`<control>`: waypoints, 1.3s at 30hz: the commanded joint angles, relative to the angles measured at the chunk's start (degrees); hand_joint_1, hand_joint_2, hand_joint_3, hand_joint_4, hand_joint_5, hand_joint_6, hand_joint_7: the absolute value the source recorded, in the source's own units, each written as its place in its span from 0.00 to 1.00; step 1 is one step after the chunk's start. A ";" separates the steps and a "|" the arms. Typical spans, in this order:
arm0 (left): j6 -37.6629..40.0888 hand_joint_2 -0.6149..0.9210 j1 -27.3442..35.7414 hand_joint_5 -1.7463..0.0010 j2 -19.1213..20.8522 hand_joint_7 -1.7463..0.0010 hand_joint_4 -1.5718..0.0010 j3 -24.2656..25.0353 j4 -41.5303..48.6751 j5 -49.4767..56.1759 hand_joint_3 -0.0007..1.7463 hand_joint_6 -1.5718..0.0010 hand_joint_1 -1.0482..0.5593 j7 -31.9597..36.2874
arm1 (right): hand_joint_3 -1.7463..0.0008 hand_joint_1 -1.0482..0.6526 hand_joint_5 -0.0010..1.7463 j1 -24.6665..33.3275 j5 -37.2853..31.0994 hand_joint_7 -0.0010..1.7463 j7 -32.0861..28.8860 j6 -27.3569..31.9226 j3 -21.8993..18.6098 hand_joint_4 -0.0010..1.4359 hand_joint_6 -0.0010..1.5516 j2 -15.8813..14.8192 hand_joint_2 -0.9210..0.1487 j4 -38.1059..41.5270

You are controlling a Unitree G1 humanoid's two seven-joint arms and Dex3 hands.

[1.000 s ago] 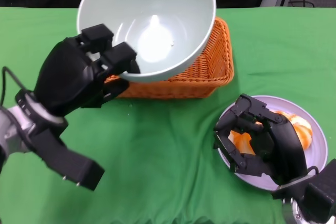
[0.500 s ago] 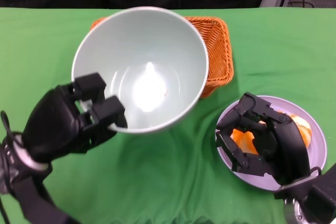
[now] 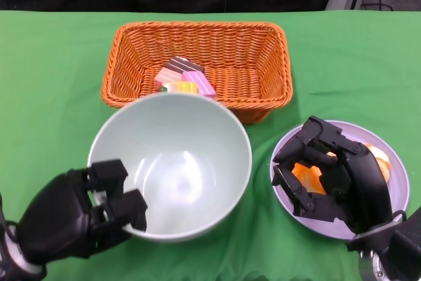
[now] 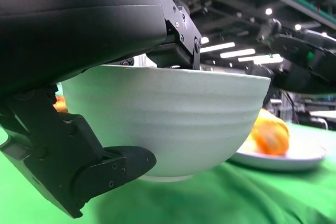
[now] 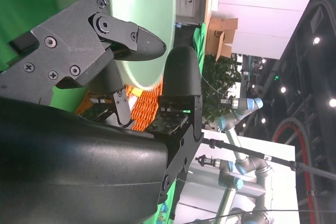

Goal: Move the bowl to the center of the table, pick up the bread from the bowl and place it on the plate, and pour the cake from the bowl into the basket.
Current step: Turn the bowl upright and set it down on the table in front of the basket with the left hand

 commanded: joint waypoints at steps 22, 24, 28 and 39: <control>0.87 0.69 -0.28 0.00 -2.44 0.02 0.54 -1.98 7.94 -3.34 0.48 0.62 0.68 -8.37 | 0.42 0.48 0.88 1.36 0.92 0.75 0.21 0.38 0.05 0.51 0.43 -0.56 0.43 -1.68; 0.92 0.69 -0.71 0.00 -3.16 0.02 0.54 -2.00 8.82 -3.76 0.47 0.62 0.68 -8.87 | 0.42 0.49 0.88 1.29 1.20 0.76 0.50 0.60 0.09 0.51 0.43 -0.57 0.43 -1.59; 0.55 0.72 -1.43 0.00 -4.04 0.03 0.55 -2.04 9.78 -4.61 0.47 0.62 0.67 -10.88 | 0.43 0.50 0.89 1.02 1.01 0.76 0.83 0.39 0.02 0.51 0.42 -0.70 0.42 -1.17; -2.49 0.92 -0.66 0.42 -3.47 0.73 0.50 -0.49 8.22 -8.17 0.07 0.42 0.50 -14.25 | 0.43 0.48 0.89 0.83 0.85 0.76 0.75 -0.11 -0.13 0.52 0.43 -0.59 0.42 -0.33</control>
